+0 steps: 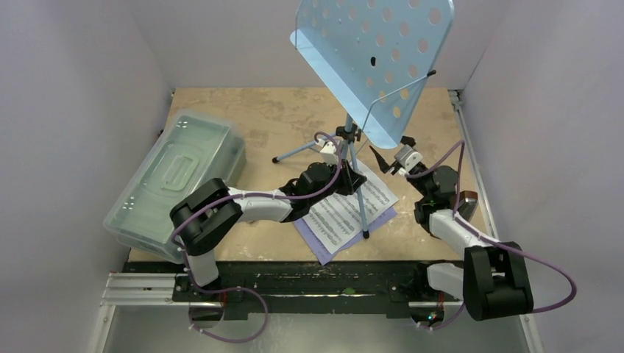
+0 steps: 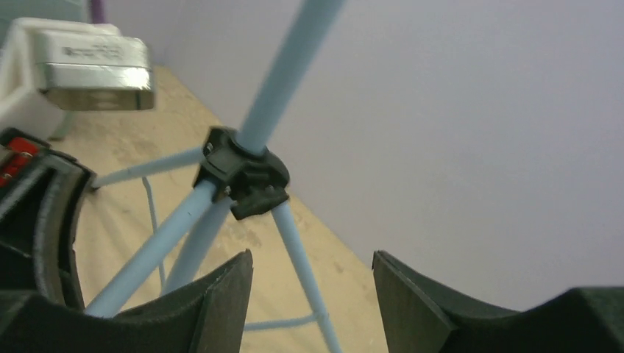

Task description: Set up the instrument practice props

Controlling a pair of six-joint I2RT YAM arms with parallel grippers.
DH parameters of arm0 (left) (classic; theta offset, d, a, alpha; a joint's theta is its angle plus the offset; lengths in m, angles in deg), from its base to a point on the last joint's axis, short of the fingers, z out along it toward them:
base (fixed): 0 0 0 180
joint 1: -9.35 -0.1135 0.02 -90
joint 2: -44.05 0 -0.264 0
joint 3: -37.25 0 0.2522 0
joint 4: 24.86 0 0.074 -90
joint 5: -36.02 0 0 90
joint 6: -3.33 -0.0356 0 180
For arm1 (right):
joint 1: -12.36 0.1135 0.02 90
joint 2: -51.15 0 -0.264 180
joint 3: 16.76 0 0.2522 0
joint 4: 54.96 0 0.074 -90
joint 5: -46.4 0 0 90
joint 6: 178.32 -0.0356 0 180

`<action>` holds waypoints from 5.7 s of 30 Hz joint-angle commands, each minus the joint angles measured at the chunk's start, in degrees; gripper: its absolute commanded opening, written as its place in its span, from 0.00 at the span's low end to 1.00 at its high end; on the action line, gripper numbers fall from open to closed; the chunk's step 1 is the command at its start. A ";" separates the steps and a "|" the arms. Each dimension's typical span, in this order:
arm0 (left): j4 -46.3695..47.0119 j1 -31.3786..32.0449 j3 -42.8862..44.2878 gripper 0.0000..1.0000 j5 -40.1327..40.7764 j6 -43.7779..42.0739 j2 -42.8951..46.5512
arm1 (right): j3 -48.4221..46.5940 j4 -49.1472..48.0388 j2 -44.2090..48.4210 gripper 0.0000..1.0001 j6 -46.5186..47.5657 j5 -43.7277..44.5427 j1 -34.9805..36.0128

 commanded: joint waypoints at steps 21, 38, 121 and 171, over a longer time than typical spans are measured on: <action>0.28 0.92 0.14 0.01 -3.98 -1.13 1.00 | -13.44 26.11 -3.14 0.61 46.69 0.68 10.29; -0.43 0.92 0.17 0.00 -4.12 -1.26 0.63 | -14.43 21.27 -8.65 0.01 47.70 10.88 13.00; -26.80 -22.87 0.52 0.83 -6.18 -27.55 25.68 | -30.32 81.70 0.92 0.61 -37.21 39.00 25.29; 7.01 -9.84 -6.74 0.00 8.14 -40.08 8.05 | -40.33 93.44 -8.62 0.00 -33.84 63.87 18.91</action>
